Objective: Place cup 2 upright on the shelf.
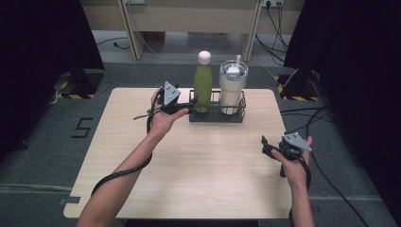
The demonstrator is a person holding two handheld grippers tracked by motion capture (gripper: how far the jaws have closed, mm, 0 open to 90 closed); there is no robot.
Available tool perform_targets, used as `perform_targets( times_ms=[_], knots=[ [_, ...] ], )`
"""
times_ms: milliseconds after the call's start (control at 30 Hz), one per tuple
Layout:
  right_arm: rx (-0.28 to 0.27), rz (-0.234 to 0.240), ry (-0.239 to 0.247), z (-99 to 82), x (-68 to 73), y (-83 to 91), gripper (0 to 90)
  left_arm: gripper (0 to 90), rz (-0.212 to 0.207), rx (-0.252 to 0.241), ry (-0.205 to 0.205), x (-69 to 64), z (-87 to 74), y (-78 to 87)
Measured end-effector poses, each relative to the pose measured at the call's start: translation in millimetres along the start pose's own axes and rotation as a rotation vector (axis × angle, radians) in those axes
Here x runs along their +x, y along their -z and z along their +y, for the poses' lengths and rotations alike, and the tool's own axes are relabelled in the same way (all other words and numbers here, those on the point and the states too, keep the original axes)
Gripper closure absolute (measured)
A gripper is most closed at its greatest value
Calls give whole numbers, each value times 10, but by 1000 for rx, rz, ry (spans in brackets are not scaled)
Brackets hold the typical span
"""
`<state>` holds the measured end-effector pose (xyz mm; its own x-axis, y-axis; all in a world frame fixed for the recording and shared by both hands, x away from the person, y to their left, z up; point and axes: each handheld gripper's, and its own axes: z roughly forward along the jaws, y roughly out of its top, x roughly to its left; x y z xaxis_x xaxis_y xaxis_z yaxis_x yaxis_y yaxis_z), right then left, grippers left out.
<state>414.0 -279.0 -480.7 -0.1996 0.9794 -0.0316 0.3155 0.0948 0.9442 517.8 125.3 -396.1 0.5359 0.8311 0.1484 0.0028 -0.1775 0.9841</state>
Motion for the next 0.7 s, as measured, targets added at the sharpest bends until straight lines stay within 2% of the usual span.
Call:
perform_targets(
  times_ms=[700],
  knots=[
    [8, 3, 4, -6, 31, -8, 96, 122, 19, 19, -3, 129, -224, 361]
  ],
)
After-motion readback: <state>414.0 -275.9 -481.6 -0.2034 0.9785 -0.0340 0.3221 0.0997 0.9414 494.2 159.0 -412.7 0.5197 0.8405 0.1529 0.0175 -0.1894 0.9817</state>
